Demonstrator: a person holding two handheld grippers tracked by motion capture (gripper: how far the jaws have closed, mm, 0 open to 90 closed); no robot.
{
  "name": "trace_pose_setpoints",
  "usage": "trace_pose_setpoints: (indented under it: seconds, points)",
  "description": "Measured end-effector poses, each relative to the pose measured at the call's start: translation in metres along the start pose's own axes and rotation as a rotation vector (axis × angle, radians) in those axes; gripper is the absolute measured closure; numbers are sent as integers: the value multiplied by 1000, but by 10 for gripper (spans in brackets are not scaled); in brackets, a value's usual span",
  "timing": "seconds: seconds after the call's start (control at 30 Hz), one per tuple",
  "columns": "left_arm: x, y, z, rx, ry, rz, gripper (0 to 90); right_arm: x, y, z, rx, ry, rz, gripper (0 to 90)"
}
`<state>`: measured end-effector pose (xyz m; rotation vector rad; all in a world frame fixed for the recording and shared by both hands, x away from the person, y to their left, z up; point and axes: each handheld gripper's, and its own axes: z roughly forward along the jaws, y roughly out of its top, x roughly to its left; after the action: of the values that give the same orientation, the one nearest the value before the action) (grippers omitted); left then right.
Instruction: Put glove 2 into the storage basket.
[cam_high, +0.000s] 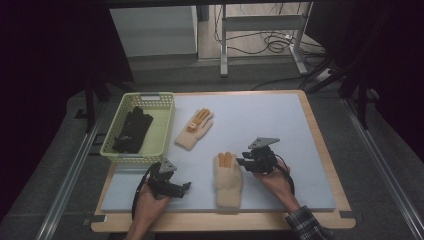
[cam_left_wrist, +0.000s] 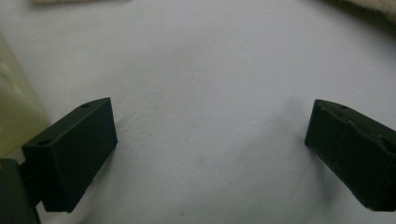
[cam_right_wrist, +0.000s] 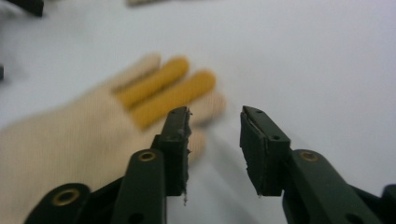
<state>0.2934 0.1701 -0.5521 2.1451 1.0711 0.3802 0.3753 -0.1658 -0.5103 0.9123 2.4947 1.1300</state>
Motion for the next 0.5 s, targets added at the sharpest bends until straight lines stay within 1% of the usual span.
trace_pose_setpoints:
  seconds: [0.03,0.07,0.1,0.27,0.33,0.4,0.43,0.47,0.5]
  points:
    - [0,0,0,0,0,0,23,-1,8,3,-11,10,-2,584]
    - [0,0,0,0,0,0,24,-1,21,11,-26,28,-3,573]
    - [0,0,0,0,0,0,24,-1,21,11,-26,28,-3,573]
    - [0,0,0,-1,0,0,24,1,58,41,-34,54,-32,561]
    - [0,0,0,1,1,2,24,2,69,53,-28,61,-42,556]
    - [0,0,0,1,1,2,24,3,82,67,-17,58,-72,552]
    - [0,0,0,1,0,0,24,3,92,79,-6,57,-87,540]
    - [0,0,0,1,0,0,24,3,92,79,-6,57,-87,540]
    - [0,0,0,0,0,0,24,3,96,85,-1,58,-84,532]
